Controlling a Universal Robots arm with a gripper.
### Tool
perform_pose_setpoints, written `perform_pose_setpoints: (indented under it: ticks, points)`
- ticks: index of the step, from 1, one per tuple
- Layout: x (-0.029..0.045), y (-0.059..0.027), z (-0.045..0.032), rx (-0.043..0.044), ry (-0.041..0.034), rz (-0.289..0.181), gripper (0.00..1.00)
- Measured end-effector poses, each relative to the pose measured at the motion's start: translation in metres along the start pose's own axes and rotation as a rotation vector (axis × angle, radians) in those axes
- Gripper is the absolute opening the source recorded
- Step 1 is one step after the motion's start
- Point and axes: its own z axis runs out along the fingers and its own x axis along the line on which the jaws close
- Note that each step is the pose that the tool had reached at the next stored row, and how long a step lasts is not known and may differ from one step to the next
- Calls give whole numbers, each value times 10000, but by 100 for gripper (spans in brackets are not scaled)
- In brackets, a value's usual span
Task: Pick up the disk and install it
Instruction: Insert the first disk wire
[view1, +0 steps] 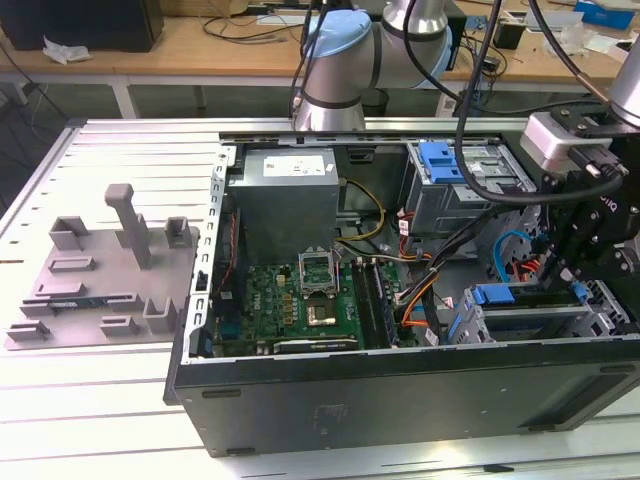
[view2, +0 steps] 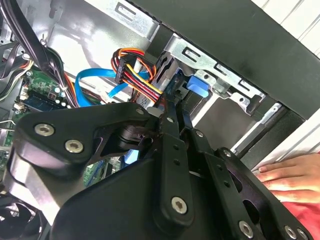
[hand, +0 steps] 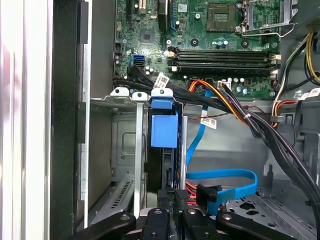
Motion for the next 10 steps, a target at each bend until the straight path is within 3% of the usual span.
perform_pose_setpoints:
  ticks: [8, 9, 10]
  points:
    - [0, 0, 7, 0, -5, 0, 18]
    - [0, 0, -5, 0, 1, 0, 30]
    - [1, 0, -21, 0, 1, 1, 30]
